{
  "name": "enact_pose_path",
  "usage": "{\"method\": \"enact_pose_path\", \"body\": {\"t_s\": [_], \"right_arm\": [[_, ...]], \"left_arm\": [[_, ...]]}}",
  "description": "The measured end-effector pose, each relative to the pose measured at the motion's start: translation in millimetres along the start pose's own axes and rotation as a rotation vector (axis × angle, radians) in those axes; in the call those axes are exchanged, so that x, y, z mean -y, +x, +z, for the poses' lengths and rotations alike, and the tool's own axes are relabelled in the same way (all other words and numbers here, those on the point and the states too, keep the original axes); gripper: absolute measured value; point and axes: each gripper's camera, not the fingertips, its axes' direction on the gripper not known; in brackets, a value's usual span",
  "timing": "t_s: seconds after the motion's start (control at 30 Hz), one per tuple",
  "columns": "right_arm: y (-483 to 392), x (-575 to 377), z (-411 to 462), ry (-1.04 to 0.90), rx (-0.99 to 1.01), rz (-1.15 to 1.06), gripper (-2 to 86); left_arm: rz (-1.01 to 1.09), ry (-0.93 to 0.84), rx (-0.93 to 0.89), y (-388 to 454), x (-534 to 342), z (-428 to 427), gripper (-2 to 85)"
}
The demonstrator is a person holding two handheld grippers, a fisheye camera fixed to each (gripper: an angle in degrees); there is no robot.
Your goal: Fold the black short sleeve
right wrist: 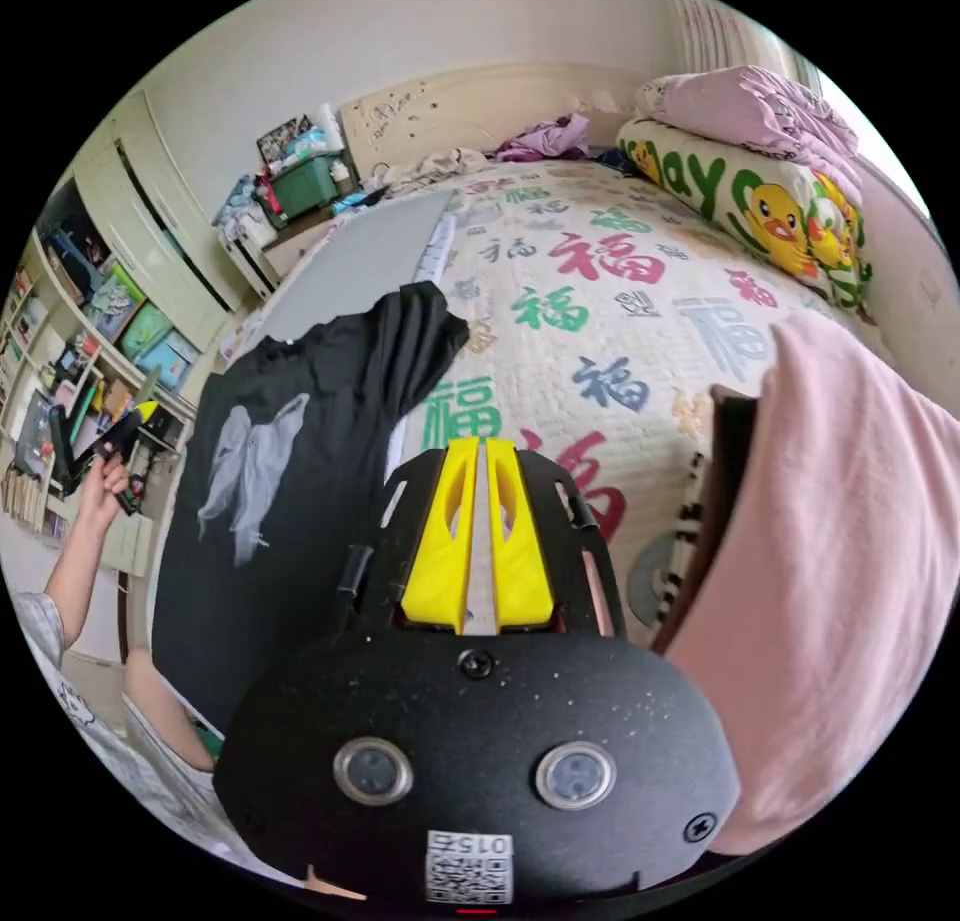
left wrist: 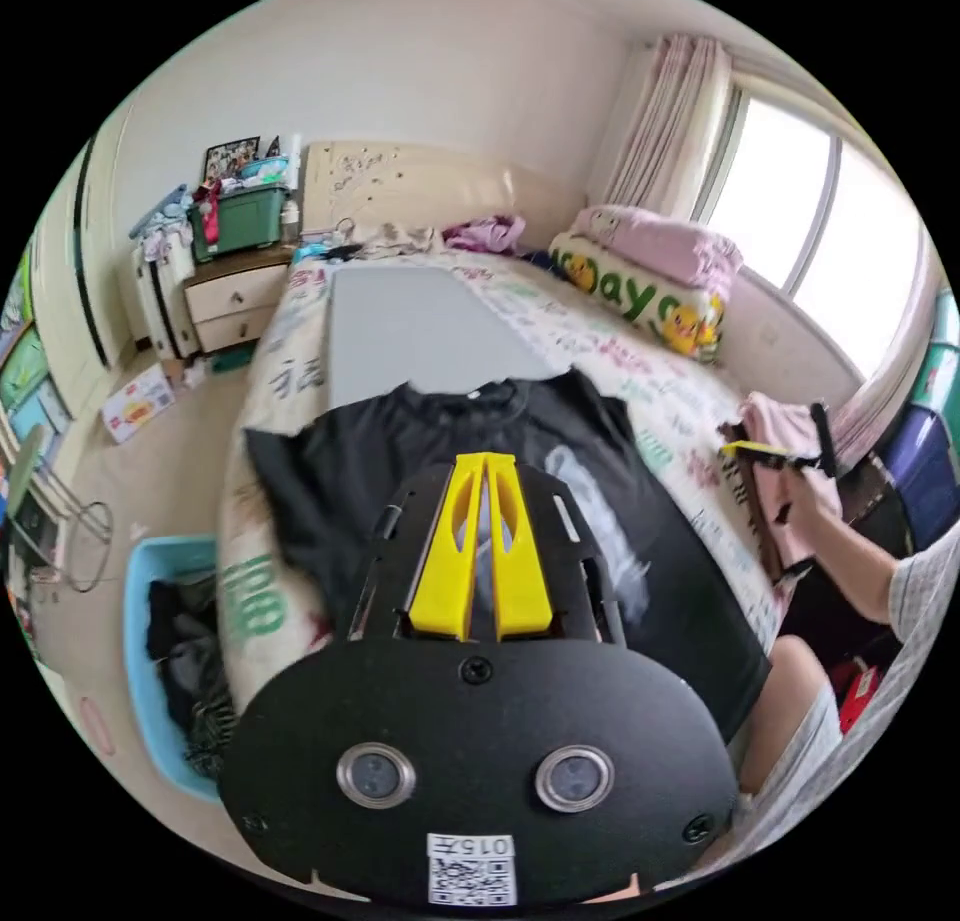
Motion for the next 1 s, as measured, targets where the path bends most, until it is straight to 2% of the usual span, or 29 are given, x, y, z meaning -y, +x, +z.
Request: {"method": "enact_pose_path", "body": {"t_s": [0.1, 0.2, 0.37, 0.57, 0.7, 0.83, 0.9, 1.0], "right_arm": [[-10, 26, 14, 0.029, 0.056, 0.008, 3.1], [-14, 55, 14, 0.019, 0.068, 0.02, 7.0], [10, 128, 24, -0.065, 0.21, 0.075, 9.2], [50, 203, 70, -0.161, 0.333, 0.103, 8.9], [58, 218, 96, -0.257, 0.394, 0.073, 6.9], [58, 214, 93, -0.299, 0.44, 0.056, 2.1], [69, 206, 72, -0.234, 0.431, 0.119, 1.4], [90, 187, 24, -0.101, 0.452, 0.239, 0.8]], "left_arm": [[-0.039, 0.027, -0.121, 36, 55, 38, 0.3], [0.006, -0.051, -0.206, 73, 125, 65, 1.7], [-0.052, -0.248, -0.302, 92, 256, 117, 6.4], [-0.069, -0.404, -0.218, 93, 369, 188, 7.4], [-0.072, -0.492, -0.211, 91, 407, 225, 6.9], [-0.045, -0.704, -0.252, 93, 425, 257, 2.4], [-0.022, -0.651, -0.263, 96, 439, 244, 1.3], [0.081, -0.535, -0.419, 119, 470, 215, 0.6]]}}
